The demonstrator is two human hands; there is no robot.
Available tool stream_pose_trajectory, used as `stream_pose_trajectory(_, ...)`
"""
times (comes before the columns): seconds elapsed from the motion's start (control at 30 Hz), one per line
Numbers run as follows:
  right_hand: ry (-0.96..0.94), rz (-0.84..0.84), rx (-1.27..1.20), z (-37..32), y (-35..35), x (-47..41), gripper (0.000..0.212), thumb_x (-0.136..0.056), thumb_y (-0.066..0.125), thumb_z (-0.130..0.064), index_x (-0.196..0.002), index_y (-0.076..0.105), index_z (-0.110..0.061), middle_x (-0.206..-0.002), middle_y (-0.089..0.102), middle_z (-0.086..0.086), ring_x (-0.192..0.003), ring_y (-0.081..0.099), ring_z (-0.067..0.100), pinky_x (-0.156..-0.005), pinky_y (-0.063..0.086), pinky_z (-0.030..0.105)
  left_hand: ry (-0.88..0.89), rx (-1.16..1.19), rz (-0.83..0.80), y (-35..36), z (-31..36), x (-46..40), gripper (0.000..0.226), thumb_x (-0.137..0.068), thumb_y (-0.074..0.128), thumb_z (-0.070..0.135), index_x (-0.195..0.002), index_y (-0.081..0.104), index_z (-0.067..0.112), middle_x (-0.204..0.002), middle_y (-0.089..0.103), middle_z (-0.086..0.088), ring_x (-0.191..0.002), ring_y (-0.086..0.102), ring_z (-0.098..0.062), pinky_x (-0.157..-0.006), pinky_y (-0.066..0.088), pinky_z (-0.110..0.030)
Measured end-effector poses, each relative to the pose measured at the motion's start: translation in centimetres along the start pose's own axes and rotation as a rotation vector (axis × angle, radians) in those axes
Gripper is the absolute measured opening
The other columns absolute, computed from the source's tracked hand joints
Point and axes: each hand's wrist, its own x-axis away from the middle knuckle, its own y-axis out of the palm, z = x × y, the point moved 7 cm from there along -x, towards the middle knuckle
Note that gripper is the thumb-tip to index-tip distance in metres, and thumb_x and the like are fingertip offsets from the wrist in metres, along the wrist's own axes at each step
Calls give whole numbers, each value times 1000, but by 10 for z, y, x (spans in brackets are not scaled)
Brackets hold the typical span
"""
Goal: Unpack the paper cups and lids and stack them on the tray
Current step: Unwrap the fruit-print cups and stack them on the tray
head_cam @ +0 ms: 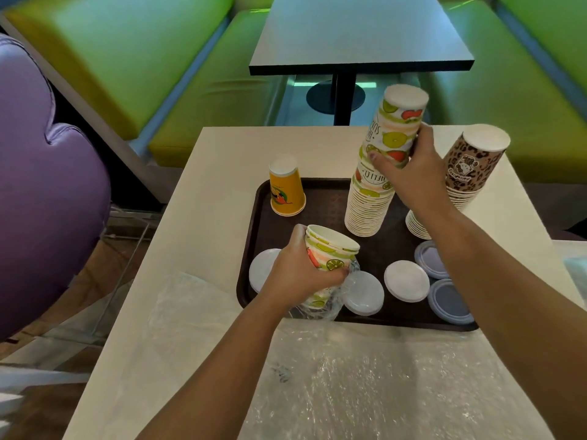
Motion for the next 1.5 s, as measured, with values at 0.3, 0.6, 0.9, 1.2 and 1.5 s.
stream_pose_trajectory(0.3, 73, -73, 72, 28, 22, 10, 65, -77, 77, -27, -127, 42, -5, -128, 57, 8, -117, 56, 21, -87, 42, 20, -25, 11, 5, 4, -6, -5, 59, -70, 82, 28, -112, 40, 24, -99, 55, 16, -87, 57, 0, -63, 47, -10)
stream_pose_trajectory(0.6, -215, 95, 43, -12, 3, 51, 79, -85, 67, -31, -146, 22, -8, -151, 29, 14, -141, 27, 26, -114, 28, 39, 20, 78, 18, 0, -8, -4, 51, -71, 82, 27, -102, 43, 41, -95, 59, 23, -88, 59, 11, -72, 49, -9)
stream_pose_trajectory(0.9, -969, -650, 705, -41, 52, 120, 104, -65, 73, 4, -147, 21, -34, -159, 2, 1, -146, -1, 27, -111, 27, 53, 46, 180, -41, 3, -8, -2, 56, -72, 79, 22, -119, 49, 28, -102, 69, 8, -94, 67, -7, -88, 55, -42)
stream_pose_trajectory(1.2, -1038, -388, 732, -32, 33, 98, 73, -76, 76, -16, -139, 38, -23, -148, 41, -1, -141, 30, 23, -106, 34, 54, 54, 123, -69, 6, 1, 4, 52, -67, 81, 32, -110, 53, 25, -98, 68, 5, -90, 66, -10, -84, 56, -42)
stream_pose_trajectory(1.5, -860, -104, 522, -62, -12, 58, 69, -67, 71, -30, -128, 45, -13, -131, 47, 10, -119, 43, 27, -104, 30, 37, 68, 207, -3, -2, 2, 5, 43, -79, 77, 21, -115, 54, 22, -90, 66, 8, -78, 63, -3, -71, 53, -25)
